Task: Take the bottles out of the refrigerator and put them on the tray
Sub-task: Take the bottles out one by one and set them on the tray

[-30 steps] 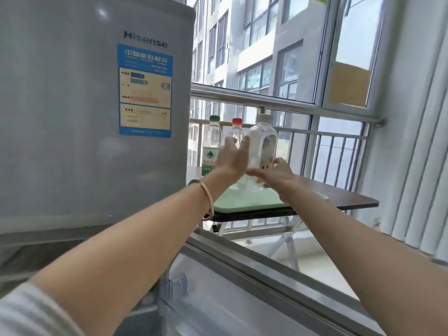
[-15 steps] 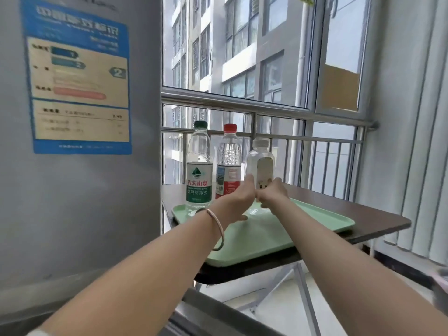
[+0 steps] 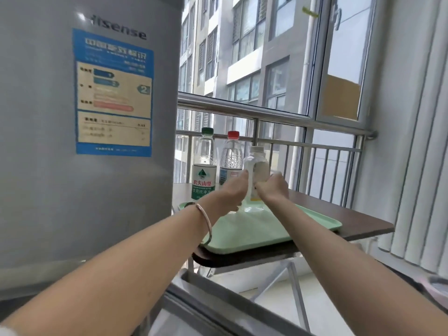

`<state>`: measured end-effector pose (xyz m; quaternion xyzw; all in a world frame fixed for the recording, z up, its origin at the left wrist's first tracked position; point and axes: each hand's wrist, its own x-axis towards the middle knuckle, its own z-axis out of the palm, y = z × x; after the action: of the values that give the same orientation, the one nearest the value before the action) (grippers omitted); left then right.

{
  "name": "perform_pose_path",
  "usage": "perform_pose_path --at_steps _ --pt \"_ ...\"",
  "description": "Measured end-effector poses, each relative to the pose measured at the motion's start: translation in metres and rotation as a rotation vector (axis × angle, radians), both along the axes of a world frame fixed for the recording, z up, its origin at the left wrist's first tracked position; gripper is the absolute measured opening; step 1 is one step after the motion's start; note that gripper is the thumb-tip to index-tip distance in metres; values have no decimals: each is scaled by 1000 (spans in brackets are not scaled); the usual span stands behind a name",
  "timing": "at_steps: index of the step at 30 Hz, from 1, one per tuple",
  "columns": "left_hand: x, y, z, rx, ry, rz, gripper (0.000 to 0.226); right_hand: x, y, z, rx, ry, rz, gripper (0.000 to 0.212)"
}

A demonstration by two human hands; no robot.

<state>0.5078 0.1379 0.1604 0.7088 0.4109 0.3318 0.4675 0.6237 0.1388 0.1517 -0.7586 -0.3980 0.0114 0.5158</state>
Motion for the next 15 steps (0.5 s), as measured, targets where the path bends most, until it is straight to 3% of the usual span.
perform_pose_path --at_steps 3,6,10,15 --pt "-27 -28 8 31 1 44 71 -37 -36 6 65 -160 94 10" --pt "-63 -65 10 40 -13 98 58 -85 -71 0 40 -241 256 23" --pt "-107 -100 1 31 -6 277 38 -145 -97 -13 -120 -530 360 14" --pt "-181 -115 -29 -79 76 268 35 -215 -106 -44 -283 -555 454 23"
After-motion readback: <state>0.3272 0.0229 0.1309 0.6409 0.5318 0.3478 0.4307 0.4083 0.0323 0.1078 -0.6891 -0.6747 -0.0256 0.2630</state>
